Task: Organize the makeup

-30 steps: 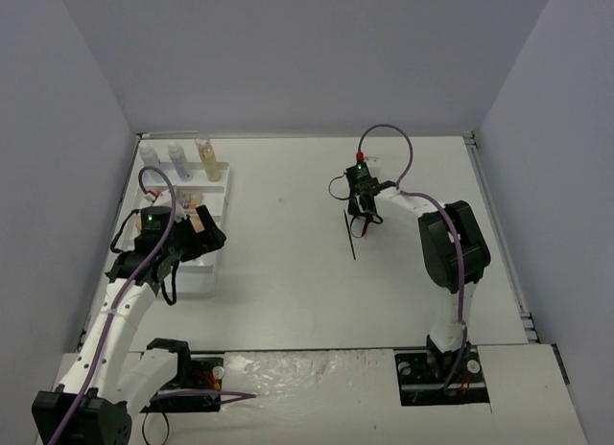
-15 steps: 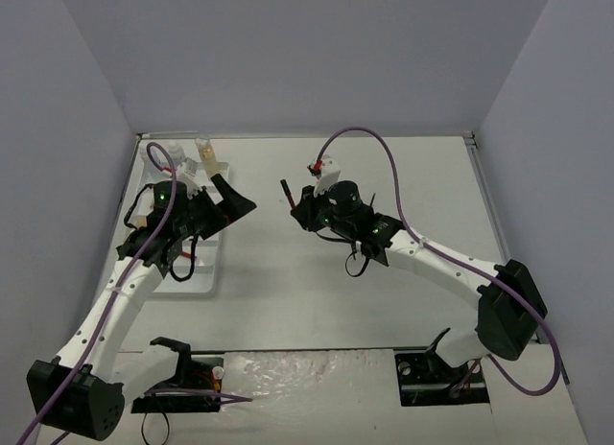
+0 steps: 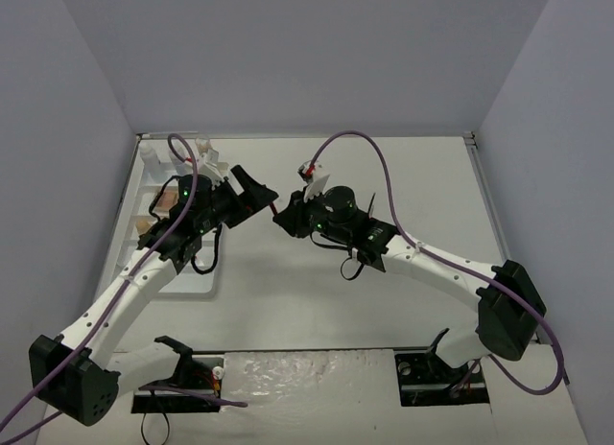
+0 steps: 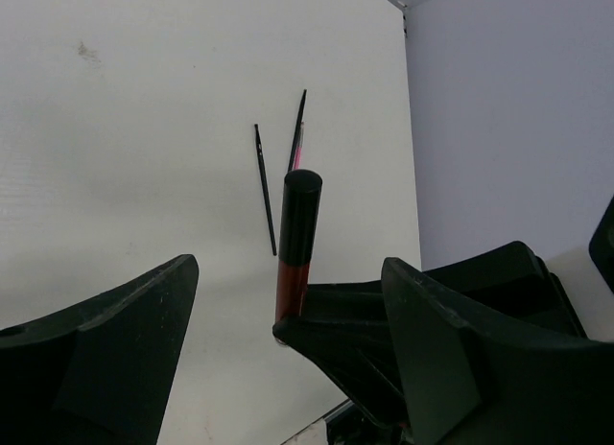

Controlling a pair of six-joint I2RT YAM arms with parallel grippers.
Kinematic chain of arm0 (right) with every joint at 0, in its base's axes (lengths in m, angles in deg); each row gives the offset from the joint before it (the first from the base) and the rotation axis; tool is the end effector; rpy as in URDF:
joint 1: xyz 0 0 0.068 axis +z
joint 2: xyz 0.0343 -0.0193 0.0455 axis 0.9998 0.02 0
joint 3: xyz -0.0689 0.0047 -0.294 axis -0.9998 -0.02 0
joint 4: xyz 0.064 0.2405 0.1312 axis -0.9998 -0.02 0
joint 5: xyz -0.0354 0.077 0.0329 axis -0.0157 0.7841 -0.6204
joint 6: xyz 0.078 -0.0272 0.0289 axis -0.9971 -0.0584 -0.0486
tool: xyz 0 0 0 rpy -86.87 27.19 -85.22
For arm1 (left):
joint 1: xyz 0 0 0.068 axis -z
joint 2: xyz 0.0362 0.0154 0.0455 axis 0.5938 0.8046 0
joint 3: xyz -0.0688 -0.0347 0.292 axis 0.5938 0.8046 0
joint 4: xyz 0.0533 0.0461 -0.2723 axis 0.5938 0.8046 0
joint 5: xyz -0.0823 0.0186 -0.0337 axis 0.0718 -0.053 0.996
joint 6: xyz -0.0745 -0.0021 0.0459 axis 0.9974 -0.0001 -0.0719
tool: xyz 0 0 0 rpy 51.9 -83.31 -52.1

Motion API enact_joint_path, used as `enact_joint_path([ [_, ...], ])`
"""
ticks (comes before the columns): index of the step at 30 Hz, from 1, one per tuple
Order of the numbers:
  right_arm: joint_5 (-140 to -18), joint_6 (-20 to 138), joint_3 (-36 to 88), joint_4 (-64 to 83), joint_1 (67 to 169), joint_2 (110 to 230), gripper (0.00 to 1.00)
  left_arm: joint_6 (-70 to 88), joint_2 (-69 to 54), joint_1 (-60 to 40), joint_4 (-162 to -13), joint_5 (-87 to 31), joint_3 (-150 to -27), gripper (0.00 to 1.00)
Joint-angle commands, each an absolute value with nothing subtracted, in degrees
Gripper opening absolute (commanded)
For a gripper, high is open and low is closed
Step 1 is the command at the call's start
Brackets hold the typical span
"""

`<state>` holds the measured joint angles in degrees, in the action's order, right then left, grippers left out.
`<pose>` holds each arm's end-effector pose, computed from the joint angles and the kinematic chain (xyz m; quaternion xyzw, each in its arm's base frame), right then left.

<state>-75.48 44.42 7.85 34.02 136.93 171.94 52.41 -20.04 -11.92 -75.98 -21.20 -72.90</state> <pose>0.2568 0.3081 0.3404 -0.2307 0.6794 0.4505 0.5313 0.2658 -0.1434 0.3638 -0.1299 0.7860 -0.4602 0.3918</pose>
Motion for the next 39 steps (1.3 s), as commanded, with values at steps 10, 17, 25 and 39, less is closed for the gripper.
enact_joint_path([
  [10,-73.5,42.4,8.7,40.5,137.9,169.4,0.00,53.1,-17.1,-9.4,-82.9,-24.4,-77.3,0.21],
  [17,-73.6,41.9,8.6,40.5,137.9,169.9,0.15,53.1,-16.9,-8.4,-83.1,-24.6,-75.9,0.00],
  [25,-81.2,44.1,10.0,30.1,135.5,168.0,0.69,54.5,-17.2,-10.2,-78.7,-31.1,-72.9,0.00],
  [39,-89.0,49.8,4.4,12.5,126.7,158.1,0.97,62.2,-16.7,-39.4,-71.1,-35.5,-63.7,0.00],
])
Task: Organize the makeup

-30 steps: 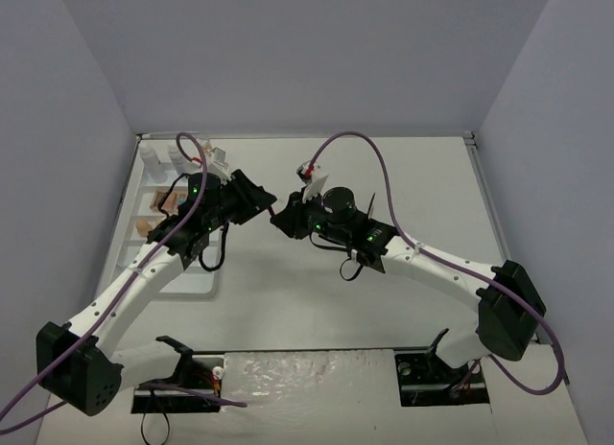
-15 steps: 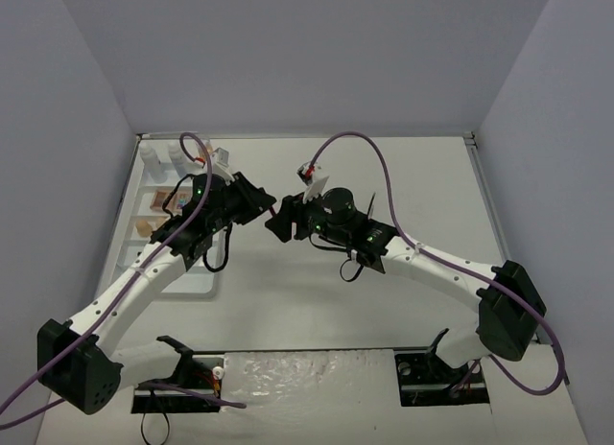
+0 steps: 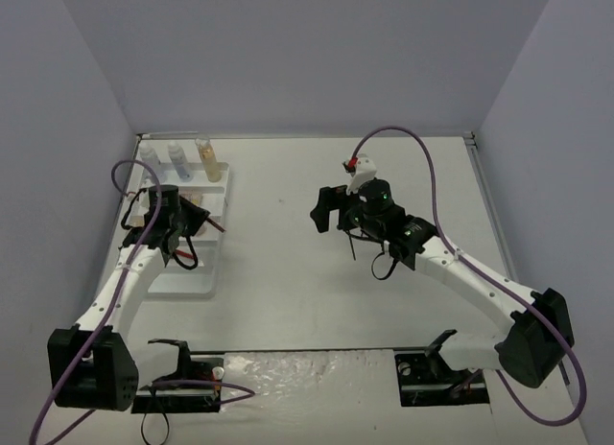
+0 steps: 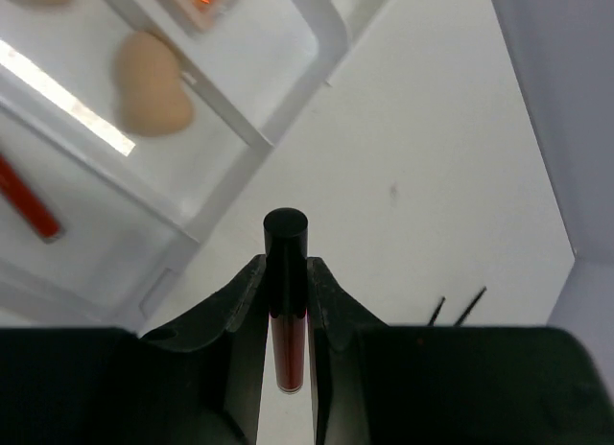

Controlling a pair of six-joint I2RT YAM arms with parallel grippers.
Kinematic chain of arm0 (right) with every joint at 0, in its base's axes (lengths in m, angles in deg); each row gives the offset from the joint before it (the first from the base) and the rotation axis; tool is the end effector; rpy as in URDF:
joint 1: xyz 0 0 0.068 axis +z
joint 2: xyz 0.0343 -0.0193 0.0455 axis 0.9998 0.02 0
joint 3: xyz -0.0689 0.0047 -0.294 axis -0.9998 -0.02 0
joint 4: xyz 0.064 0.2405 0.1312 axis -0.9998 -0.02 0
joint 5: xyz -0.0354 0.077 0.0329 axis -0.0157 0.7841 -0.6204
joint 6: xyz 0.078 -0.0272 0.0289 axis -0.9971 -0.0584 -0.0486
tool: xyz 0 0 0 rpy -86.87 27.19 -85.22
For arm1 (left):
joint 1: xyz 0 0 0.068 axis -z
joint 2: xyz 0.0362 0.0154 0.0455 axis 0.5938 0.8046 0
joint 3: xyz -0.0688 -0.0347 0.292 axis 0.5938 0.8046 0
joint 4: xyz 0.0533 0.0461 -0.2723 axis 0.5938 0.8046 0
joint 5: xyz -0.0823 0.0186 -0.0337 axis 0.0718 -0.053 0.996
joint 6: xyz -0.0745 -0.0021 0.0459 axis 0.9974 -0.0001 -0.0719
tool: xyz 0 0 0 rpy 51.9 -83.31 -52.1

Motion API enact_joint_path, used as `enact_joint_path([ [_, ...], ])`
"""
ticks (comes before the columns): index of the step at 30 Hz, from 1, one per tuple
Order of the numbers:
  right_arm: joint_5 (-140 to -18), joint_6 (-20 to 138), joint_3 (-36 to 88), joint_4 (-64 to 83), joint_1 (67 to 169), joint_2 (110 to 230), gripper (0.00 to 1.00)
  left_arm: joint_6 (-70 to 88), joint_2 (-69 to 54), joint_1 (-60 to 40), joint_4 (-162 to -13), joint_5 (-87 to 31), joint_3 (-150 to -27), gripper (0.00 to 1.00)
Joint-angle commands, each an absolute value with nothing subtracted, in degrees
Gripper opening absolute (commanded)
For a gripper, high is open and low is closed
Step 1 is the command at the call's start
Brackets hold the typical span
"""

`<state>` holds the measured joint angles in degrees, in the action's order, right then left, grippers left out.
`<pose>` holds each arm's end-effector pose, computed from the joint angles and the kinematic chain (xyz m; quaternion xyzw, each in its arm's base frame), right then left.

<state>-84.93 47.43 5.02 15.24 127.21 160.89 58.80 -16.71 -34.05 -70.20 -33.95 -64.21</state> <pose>0.2728 0.2185 0.3391 -0.1445 0.7652 0.3063 0.5476 0.2993 -0.0156 0.2708 -0.4240 0.7743 -0.2621 0.3897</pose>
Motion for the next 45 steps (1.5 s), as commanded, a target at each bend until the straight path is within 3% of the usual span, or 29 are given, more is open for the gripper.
enact_joint_path([
  [1,-89.4,49.9,4.3,12.1,126.6,157.9,0.97,62.5,-15.9,-41.4,-71.5,-35.2,-63.2,0.00],
  [6,-91.4,50.5,4.2,10.6,126.6,157.4,0.97,63.5,-11.7,-48.8,-72.8,-34.1,-61.9,0.01],
  [9,-91.7,50.7,4.3,10.4,126.6,157.6,0.98,64.3,-10.2,-51.5,-73.1,-33.8,-61.2,0.10],
  [16,-94.0,50.9,4.4,10.4,126.4,159.0,0.98,64.8,-9.5,-54.2,-72.0,-33.7,-58.8,0.20],
  [24,-93.9,50.5,5.6,6.7,124.7,163.9,0.96,63.4,-11.3,-55.5,-69.4,-29.6,-59.2,0.47],
  [30,-92.4,49.6,6.5,6.0,123.7,169.0,0.82,57.9,-17.6,-55.4,-64.5,-27.7,-61.2,0.68],
  [34,-91.3,48.4,6.8,6.1,122.2,174.1,0.65,46.9,-22.9,-55.0,-58.7,-26.3,-65.7,0.86],
  [39,-89.8,48.1,7.0,6.1,120.2,179.5,0.57,33.6,-24.4,-51.9,-54.7,-21.0,-70.9,0.89],
  [45,-88.0,48.1,6.3,6.8,117.5,184.3,0.46,27.9,-26.1,-42.8,-52.8,-22.6,-73.9,0.90],
])
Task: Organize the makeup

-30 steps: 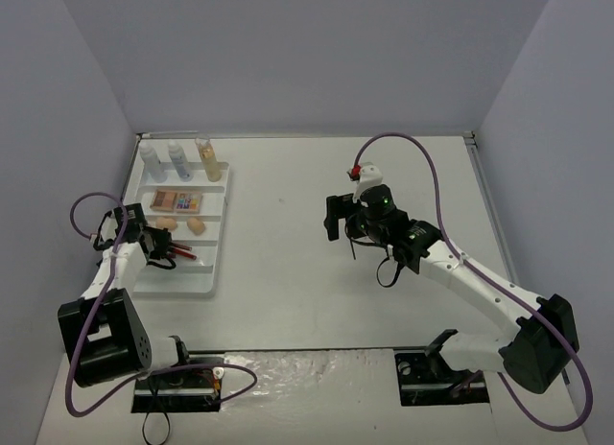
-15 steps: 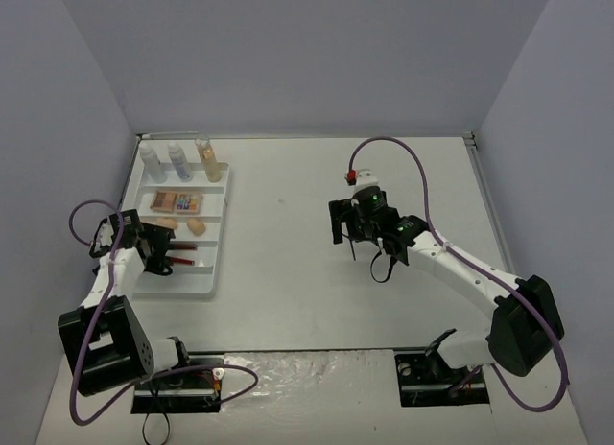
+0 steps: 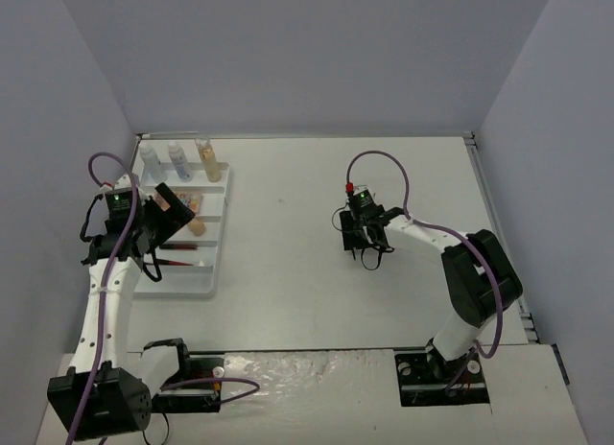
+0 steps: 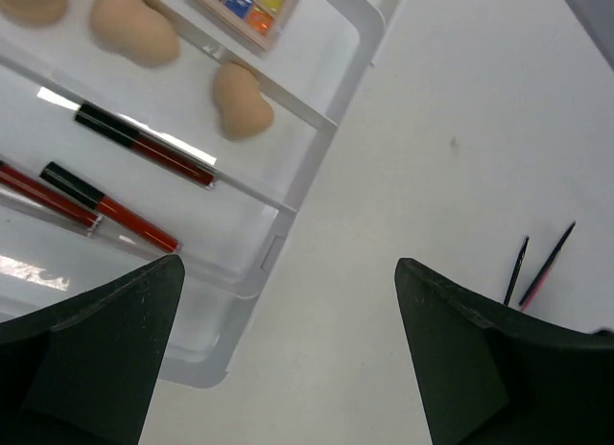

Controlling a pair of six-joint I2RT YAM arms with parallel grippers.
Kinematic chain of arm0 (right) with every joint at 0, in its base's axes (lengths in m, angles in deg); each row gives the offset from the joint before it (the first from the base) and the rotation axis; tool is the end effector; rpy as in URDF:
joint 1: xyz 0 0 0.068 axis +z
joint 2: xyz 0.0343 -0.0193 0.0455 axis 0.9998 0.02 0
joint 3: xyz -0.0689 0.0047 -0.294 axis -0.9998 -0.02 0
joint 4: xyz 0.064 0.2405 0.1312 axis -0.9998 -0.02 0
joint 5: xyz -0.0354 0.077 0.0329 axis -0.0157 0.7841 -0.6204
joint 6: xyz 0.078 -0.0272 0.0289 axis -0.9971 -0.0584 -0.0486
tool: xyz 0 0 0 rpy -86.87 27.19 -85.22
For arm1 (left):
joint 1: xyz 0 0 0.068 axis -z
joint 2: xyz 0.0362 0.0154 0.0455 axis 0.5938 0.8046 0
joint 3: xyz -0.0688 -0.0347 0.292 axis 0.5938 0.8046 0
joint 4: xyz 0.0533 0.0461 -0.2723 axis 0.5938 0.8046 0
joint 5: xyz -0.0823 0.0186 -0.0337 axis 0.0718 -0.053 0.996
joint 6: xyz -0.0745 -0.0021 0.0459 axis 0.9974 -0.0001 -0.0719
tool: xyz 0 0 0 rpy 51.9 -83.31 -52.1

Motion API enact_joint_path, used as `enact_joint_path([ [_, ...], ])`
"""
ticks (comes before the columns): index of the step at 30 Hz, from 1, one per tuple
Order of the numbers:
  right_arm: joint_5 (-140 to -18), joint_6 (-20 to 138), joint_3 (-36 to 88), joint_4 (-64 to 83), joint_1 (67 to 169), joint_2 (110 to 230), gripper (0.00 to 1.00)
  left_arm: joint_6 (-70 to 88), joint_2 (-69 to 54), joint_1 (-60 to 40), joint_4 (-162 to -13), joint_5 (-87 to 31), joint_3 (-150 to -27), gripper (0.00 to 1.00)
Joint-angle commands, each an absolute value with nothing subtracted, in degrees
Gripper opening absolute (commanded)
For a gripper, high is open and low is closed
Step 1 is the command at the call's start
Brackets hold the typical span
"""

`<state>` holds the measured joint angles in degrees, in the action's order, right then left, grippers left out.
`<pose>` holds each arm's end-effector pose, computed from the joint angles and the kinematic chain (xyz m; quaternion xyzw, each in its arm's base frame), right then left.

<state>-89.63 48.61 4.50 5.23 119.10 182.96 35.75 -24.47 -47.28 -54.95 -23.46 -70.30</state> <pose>0.3401 0.1934 0.1752 -0.0958 0.9182 0.1302 0.3616 0.2580 0.0319 0.3163 -0.3183 0.8253 -0.2036 0.4197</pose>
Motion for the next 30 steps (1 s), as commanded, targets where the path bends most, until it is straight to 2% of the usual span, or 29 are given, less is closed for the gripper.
enact_joint_path([
  [1,-87.5,48.1,6.4,6.9,117.3,184.9,0.45,28.0,-26.4,-41.8,-53.0,-22.8,-74.0,0.90],
  [13,-84.2,47.0,8.6,7.9,117.2,193.2,0.29,29.3,-25.0,-30.4,-55.1,-24.2,-76.0,0.90],
  [17,-84.5,46.4,9.7,7.9,117.4,195.4,0.11,31.2,-25.0,-27.5,-55.6,-24.6,-75.9,0.90],
  [21,-85.1,47.2,10.4,8.9,119.5,195.6,0.01,34.1,-24.8,-24.5,-57.8,-24.4,-74.8,0.90],
  [30,-82.1,46.4,11.7,14.6,128.2,186.6,0.00,43.0,-21.6,-15.8,-64.7,-25.3,-74.3,0.90],
])
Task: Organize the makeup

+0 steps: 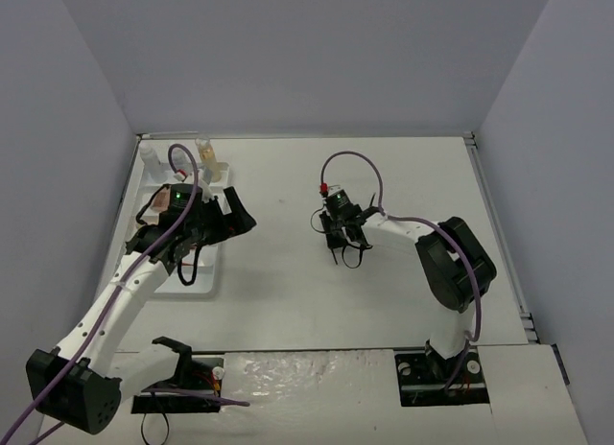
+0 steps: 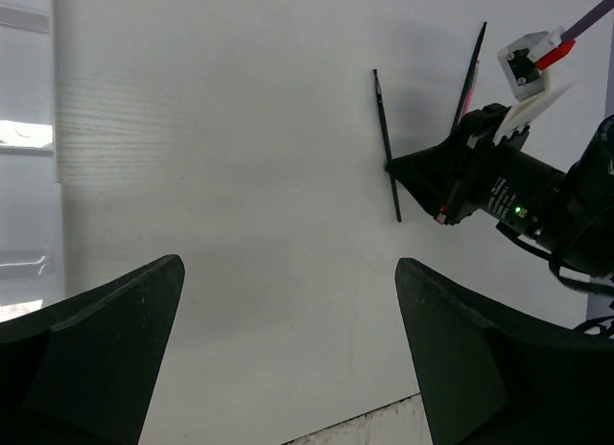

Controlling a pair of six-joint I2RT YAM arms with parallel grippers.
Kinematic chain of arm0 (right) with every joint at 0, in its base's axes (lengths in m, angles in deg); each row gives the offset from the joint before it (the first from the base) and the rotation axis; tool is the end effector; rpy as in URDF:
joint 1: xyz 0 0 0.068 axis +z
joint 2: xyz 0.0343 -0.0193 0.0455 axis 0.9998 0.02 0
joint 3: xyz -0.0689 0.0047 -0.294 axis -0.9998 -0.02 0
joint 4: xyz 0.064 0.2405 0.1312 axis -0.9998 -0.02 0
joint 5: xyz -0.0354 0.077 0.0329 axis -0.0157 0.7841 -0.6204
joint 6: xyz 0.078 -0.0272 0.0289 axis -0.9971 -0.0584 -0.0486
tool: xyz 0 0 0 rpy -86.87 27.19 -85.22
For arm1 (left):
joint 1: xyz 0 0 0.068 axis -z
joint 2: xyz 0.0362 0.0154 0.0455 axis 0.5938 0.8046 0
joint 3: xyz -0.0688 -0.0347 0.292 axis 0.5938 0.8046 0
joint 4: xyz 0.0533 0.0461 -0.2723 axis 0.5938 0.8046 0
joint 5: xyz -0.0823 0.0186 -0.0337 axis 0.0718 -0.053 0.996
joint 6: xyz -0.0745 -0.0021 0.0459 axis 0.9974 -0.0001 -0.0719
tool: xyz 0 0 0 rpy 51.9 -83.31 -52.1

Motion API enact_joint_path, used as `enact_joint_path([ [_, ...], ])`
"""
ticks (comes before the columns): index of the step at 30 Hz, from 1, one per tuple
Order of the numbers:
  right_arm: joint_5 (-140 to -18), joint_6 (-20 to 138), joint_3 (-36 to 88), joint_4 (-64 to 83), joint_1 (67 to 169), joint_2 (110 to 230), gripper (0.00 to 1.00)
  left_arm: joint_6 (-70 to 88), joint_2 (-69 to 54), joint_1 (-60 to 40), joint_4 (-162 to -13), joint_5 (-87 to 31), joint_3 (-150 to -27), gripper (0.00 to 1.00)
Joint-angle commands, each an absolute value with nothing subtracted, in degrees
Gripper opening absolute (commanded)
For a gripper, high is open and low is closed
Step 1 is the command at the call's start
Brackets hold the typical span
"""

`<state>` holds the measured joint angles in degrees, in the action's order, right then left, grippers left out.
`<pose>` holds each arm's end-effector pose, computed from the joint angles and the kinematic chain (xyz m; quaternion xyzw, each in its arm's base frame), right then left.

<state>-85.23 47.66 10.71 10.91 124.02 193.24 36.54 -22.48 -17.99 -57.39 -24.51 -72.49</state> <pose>0.3561 0.2529 0.1528 -0.1414 0.9070 0.1861 0.3503 0.2532 -0.1012 0.3279 -0.1057 0.8681 -0.3073 0.3751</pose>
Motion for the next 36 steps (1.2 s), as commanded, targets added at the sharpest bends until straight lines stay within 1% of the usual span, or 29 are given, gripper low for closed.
enact_joint_path([
  [1,-81.0,45.4,11.4,16.0,129.3,185.1,0.00,44.3,-21.1,-15.2,-65.4,-25.4,-74.3,0.90],
  [7,-75.5,39.9,8.4,27.0,134.5,176.6,0.00,49.2,-18.4,-11.4,-70.1,-26.7,-74.8,0.89],
  [12,-72.0,36.4,6.8,33.7,136.2,173.6,0.00,52.0,-16.7,-8.3,-70.8,-30.5,-76.3,0.74],
  [16,-71.8,35.7,7.2,35.7,137.4,173.4,0.00,53.0,-15.6,-7.1,-71.6,-31.4,-76.8,0.69],
  [19,-71.3,35.6,7.4,36.7,137.9,173.3,0.00,53.6,-15.4,-6.7,-72.7,-31.7,-76.6,0.63],
  [22,-71.2,35.8,7.6,37.0,138.1,173.2,0.00,53.8,-14.8,-6.7,-73.4,-31.7,-76.3,0.46],
  [24,-71.3,35.8,7.4,37.3,138.2,173.0,0.00,54.0,-14.4,-6.6,-73.7,-31.4,-76.1,0.32],
  [27,-71.3,35.7,7.3,37.4,138.2,172.7,0.00,54.9,-14.2,-6.5,-74.3,-31.4,-75.6,0.17],
  [29,-71.3,35.7,7.3,37.4,138.2,172.7,0.00,55.4,-14.0,-6.5,-74.9,-31.3,-75.2,0.04],
  [30,-71.4,35.7,7.3,37.3,138.2,172.7,0.00,55.6,-14.0,-6.5,-74.9,-31.3,-75.1,0.01],
  [31,-71.5,35.8,7.2,37.2,138.2,172.6,0.00,55.7,-14.0,-6.5,-75.0,-31.4,-74.8,0.00],
  [33,-72.1,36.0,7.3,36.6,138.2,172.5,0.04,56.2,-14.2,-6.4,-75.0,-31.7,-74.3,0.00],
  [34,-72.3,36.1,7.3,36.1,138.2,172.4,0.08,56.3,-14.2,-6.4,-75.0,-31.9,-74.0,0.00],
  [35,-72.4,36.2,7.3,35.7,138.2,172.2,0.14,56.6,-14.3,-6.5,-74.9,-32.2,-73.6,0.00],
  [36,-72.8,36.5,7.4,35.0,138.1,171.8,0.25,57.1,-14.4,-6.6,-74.7,-32.6,-73.1,0.00],
])
